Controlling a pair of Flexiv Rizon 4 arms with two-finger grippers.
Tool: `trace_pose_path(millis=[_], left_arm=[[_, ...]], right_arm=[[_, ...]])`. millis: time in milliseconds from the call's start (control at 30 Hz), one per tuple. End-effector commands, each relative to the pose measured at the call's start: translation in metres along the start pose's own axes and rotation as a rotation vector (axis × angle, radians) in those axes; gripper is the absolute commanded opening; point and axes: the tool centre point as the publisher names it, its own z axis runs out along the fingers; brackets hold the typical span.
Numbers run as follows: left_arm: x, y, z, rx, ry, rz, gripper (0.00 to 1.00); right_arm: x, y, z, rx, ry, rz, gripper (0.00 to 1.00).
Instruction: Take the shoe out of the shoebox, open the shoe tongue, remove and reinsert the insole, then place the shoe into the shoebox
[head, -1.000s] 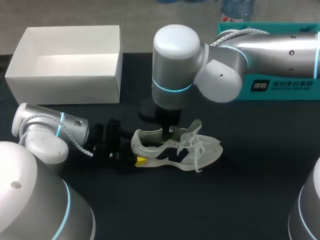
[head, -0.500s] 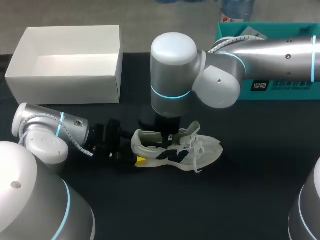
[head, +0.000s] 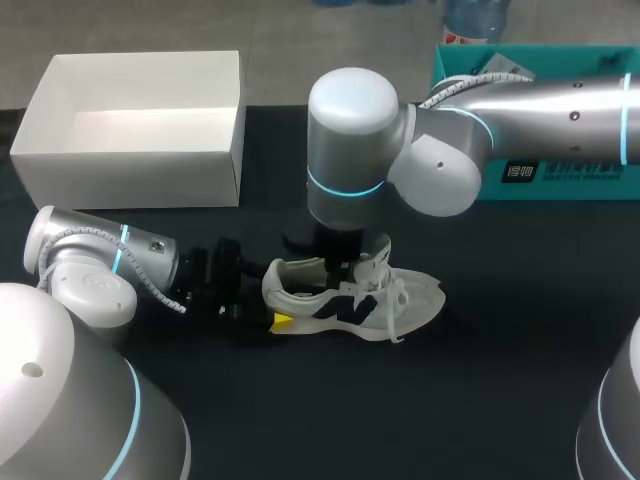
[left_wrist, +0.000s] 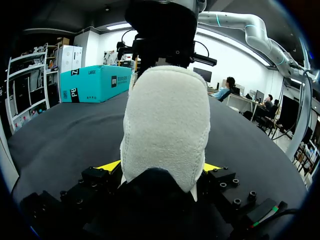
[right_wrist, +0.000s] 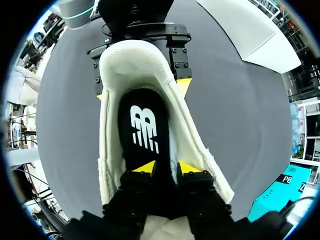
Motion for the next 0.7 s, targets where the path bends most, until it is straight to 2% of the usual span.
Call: trace_pose_path(millis=[33,267,600,667,700], left_arm=[[0.0,0.004,0.001,-0.001,0.0,0.0,0.0],[0.0,0.004,0.001,-0.001,0.0,0.0,0.0],[0.0,0.004,0.001,-0.001,0.0,0.0,0.0],[0.0,0.004,0.001,-0.001,0.0,0.0,0.0],[0.0,0.004,0.001,-0.001,0.0,0.0,0.0]], right_arm=[[-0.004,0.0,0.007,0.0,0.011,0.0,0.35],[-0.004,0.001,0.019,-0.008,0.063,-0.002,0.37],[0.012,0.003,0.04,-0.021,0.162,0.005,0.44],[0.015,0.003,0.045,-0.024,0.205,0.008,0.42],[0.017,0.003,0.046,-0.02,0.227,0.005,0.38]])
